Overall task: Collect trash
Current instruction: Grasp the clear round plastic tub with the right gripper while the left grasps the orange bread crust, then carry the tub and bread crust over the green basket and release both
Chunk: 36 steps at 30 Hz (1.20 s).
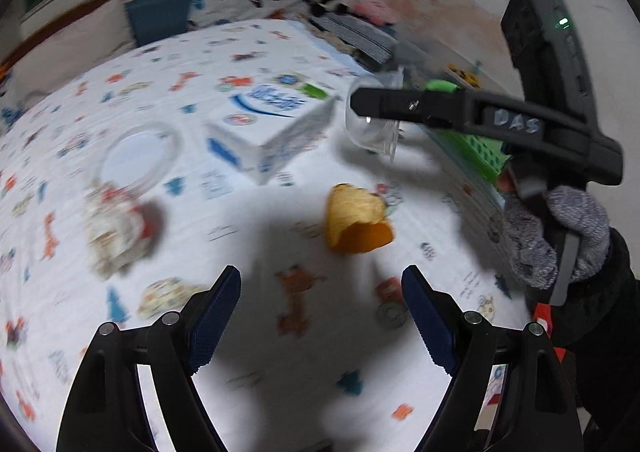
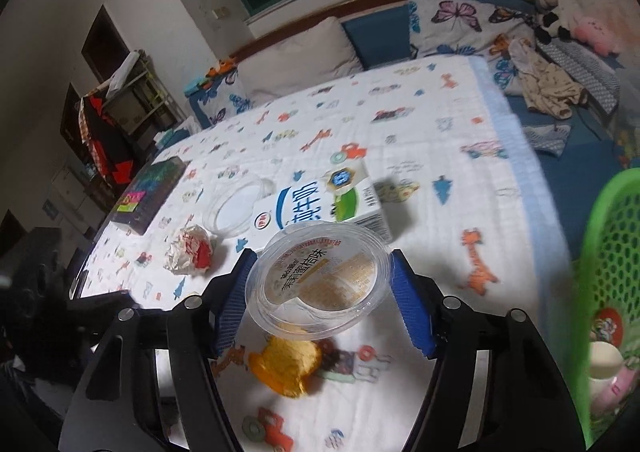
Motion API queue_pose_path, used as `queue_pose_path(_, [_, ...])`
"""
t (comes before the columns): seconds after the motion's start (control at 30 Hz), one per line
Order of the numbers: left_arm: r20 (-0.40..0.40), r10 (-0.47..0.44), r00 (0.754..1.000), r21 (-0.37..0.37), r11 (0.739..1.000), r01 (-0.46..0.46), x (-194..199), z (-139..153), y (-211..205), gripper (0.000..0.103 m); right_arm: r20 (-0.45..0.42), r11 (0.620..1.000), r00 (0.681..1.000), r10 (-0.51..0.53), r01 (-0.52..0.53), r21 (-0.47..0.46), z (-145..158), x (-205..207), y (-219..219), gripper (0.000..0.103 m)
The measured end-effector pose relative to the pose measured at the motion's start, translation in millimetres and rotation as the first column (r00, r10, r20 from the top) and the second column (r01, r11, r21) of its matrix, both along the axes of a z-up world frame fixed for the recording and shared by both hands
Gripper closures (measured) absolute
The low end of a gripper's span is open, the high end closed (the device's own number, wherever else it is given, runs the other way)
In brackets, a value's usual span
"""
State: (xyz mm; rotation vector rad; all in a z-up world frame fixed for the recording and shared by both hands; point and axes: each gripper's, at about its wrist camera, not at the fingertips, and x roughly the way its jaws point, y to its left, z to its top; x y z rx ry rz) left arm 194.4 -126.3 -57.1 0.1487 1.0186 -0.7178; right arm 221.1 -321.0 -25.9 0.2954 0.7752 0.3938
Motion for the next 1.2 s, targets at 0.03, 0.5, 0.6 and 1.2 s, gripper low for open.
queue_pose_path(0.03, [-0.004,-0.013,1.0,-0.002,1.0,0.013,2,-2,-6,0.023,0.004,1.0,1.0,-0.007,0.007,0.004,2,-4,-5,0.036])
queue_pose_path(0.5, [0.02,-0.13,0.991,0.074,0.989,0.128,20,-20,-50,0.033,0.026,0.986,0.986,-0.162,0.163,-0.035,18,-48,-80,0.036])
queue_pose_path(0.6, [0.011,-0.137,0.99,0.062,0.989,0.136,22,-22,-53,0.039,0.023,0.976,0.977,-0.21,0.211,-0.046,18,-56,-98,0.036])
queue_pose_path(1.2, [0.093,-0.154,0.984,0.09,0.985,0.145,12,-10,-57,0.069,-0.069,0.884,0.883,-0.465,0.459,-0.088,-9,-87,-194,0.036])
